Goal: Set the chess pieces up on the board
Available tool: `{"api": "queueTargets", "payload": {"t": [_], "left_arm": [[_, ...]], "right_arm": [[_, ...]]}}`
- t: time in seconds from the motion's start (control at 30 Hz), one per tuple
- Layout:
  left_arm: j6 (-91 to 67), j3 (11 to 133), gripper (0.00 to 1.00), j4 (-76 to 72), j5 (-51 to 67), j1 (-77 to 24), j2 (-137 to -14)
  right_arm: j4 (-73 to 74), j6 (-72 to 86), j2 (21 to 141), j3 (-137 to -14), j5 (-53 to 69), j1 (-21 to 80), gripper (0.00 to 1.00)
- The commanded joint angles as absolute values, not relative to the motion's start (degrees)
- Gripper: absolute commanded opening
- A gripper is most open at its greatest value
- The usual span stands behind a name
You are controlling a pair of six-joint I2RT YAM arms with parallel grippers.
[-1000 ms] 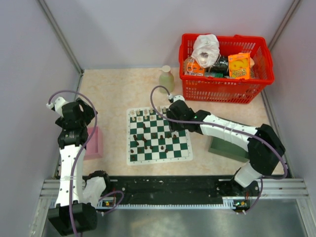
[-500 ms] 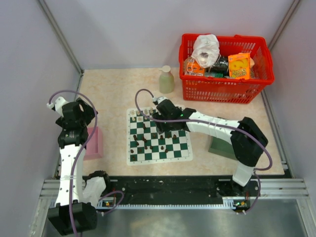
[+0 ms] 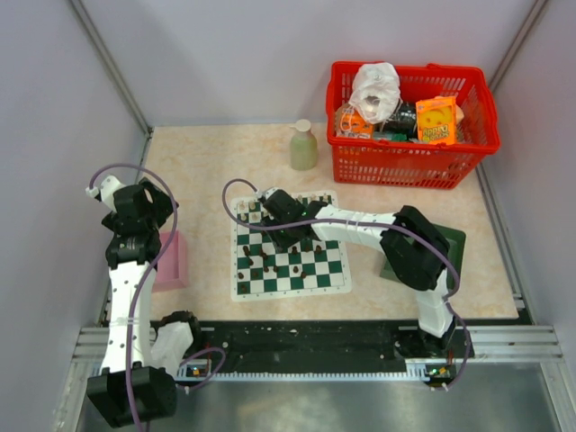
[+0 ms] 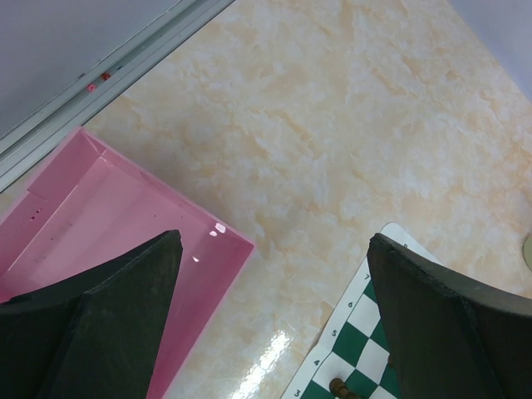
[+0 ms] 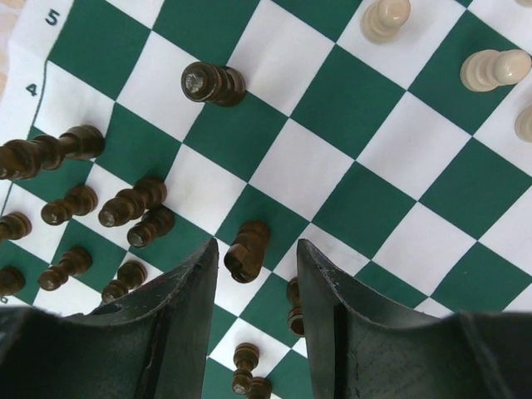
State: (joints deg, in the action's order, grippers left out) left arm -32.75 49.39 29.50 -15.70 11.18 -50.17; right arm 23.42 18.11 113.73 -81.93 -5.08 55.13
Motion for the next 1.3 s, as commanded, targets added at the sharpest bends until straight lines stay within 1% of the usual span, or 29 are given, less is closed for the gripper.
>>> {"api": "queueTargets", "payload": {"t": [0.0, 0.23, 0.37, 0.53, 0.77, 1.0, 1.13, 1.27], "left_arm": [[-31.8, 49.5, 0.99, 26.3, -15.9, 11.5, -50.5], [-31.7, 49.1, 0.99, 26.3, -15.9, 11.6, -50.3], [-31.7, 49.1, 0.99, 26.5, -15.8, 11.6, -50.1], [-31.6, 49.0, 0.99, 26.7, -15.8, 11.7, -49.8], [-31.6, 49.1, 0.99, 27.1, -15.7, 11.8, -49.3], [-31.6, 49.0, 0.99, 27.2, -15.5, 11.8, -49.1], [-31.8, 49.0, 0.99, 27.2, -15.3, 11.9, -48.9], [-33.0, 48.5, 0.99, 27.5, -16.8, 11.9, -47.7]], "right_arm": [[23.8, 16.7, 114.4, -85.6, -5.4, 55.5, 0.41], [24.3, 16.5, 114.8, -85.8, -3.9, 55.9, 0.25], [24.7, 16.3, 114.9, -85.8, -3.0, 56.1, 0.21], [25.3, 16.2, 114.4, -86.3, -3.6, 56.6, 0.11], [28.2, 14.9, 110.2, -88.7, -7.3, 58.3, 0.09], [32.1, 14.9, 105.4, -88.9, -9.1, 62.7, 0.09], [33.0, 16.1, 105.8, -89.4, -7.7, 66.2, 0.09], [34.3, 16.8, 109.6, -91.6, -6.8, 68.7, 0.09]]}}
